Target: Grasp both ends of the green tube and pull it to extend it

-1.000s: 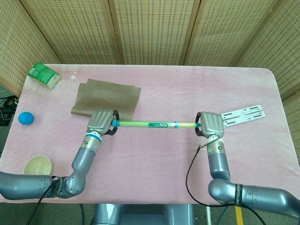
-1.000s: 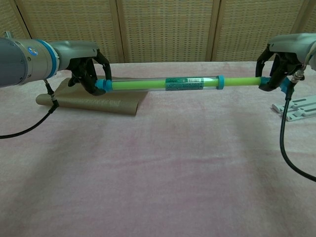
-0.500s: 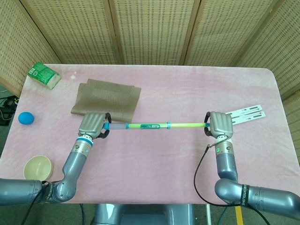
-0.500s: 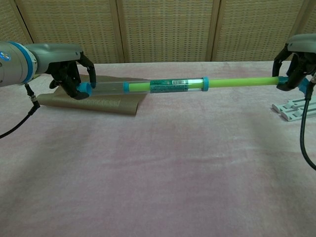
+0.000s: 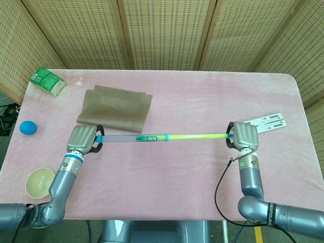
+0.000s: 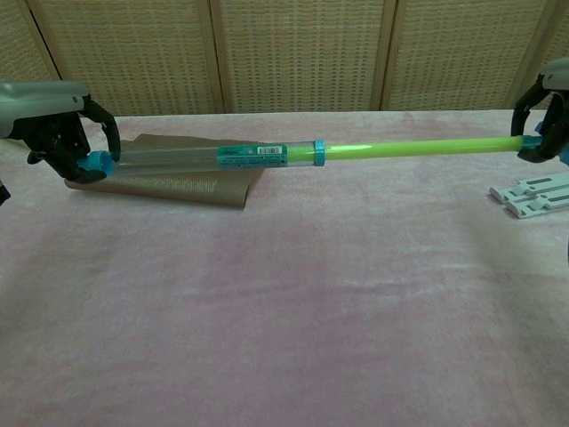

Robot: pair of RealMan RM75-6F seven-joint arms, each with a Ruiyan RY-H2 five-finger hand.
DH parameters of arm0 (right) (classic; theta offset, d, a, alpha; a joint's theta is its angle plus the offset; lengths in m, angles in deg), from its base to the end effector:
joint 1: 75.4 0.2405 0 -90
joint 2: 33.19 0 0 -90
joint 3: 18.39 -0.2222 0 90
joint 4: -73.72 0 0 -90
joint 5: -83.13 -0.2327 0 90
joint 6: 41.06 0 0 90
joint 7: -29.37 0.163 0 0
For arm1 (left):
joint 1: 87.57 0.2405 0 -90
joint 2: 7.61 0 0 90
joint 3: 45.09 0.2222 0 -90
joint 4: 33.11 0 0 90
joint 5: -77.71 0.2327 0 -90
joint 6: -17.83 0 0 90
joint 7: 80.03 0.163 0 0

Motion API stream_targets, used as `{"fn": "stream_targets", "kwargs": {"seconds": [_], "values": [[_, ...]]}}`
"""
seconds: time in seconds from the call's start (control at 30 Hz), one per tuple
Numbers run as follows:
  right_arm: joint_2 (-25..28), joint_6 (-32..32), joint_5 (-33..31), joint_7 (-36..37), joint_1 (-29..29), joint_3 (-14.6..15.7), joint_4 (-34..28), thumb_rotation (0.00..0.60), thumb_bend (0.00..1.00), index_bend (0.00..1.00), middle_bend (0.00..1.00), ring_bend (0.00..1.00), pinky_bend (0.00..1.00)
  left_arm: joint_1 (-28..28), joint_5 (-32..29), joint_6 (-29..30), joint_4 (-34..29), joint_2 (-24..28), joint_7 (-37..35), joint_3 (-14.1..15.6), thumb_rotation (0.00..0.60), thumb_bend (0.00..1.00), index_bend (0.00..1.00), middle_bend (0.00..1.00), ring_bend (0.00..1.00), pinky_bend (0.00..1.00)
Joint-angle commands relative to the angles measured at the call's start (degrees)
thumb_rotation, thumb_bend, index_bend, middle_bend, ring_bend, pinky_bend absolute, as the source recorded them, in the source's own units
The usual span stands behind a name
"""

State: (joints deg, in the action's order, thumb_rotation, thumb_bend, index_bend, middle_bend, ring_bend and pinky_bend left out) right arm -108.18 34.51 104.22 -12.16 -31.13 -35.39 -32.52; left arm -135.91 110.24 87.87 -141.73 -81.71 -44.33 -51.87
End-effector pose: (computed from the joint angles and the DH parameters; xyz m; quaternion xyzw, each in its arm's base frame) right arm -0.1495 -0.3456 0.0505 0.5764 -0.4924 0.2614 0.5975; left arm -0.1277 0.3224 0.0187 -0.6795 -0.4437 -0.2781 0.5138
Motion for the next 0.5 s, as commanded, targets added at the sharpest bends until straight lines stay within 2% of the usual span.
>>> {"fn": "stream_targets", "kwargs": {"seconds": [0.03, 0.5], "values": [[0.09, 0.21, -0.06, 0.09, -0.29, 0.27, -0.14, 0.6, 0.66, 0.84, 1.0, 1.0, 0.81, 1.23, 1.37, -0.43, -0.44, 1.52, -1.26, 0.72, 0.6, 0.47, 0.56, 0.91, 0.8, 0.7], [1.11, 1.23, -0.07, 0.11, -1.36, 0.72, -0.05, 0.6, 0.66, 0.84, 1.0, 1.0, 0.81, 4.75, 5.57, -2.4, -0.6, 5.49, -4.42, 2.04, 0.6, 0.47, 0.56, 0.91, 0.8, 0.7]]}}
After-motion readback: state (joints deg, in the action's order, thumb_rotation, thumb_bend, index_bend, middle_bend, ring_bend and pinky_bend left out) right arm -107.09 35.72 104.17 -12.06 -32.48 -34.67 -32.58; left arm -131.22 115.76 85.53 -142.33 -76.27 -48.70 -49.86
